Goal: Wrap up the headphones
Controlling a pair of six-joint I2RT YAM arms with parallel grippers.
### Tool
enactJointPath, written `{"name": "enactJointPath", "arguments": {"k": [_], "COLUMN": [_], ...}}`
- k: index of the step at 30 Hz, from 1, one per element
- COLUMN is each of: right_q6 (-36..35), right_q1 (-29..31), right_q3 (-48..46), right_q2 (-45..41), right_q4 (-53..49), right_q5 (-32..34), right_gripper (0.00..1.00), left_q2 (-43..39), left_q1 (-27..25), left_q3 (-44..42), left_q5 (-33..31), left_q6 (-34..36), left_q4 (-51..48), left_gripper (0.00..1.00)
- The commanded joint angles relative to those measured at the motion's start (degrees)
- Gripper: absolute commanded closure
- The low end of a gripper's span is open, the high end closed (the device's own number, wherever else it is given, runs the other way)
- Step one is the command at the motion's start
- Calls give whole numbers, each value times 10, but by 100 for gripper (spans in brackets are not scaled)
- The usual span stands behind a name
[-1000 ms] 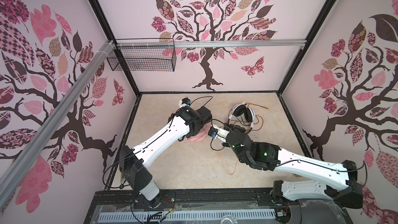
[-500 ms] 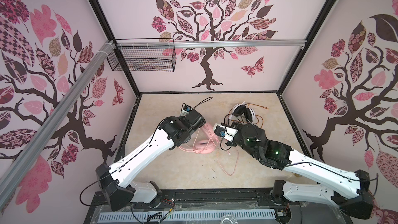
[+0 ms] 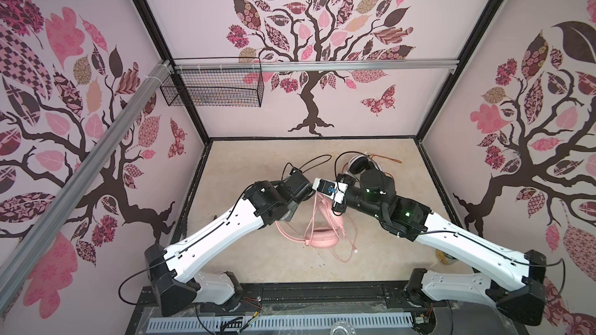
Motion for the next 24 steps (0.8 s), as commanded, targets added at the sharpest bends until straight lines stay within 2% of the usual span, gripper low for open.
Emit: {"name": "enactJointPath", "arguments": {"k": [1,5,15,24], "right_q6": [40,61,137,206], "right_q1": [-19,-25,-72,-88], "right_q3": [23,27,-18,-73], "right_q2": [32,45,22,8], "right_q4": [-16,-15,33,71], "right_q5": [-29,-34,-17,18], "right_gripper": [93,91,91,91], "left_q2": [-40,-67,-67,-63], "left_q1": [-9,-9,-3,59], "left_q3": [-8,-13,-9,1], "left_q5": [75,127,136,162], "left_q6": [-1,-8,-16,-28], "left_q4": [50,77,71,62], "left_gripper": [100,100,100,100]}}
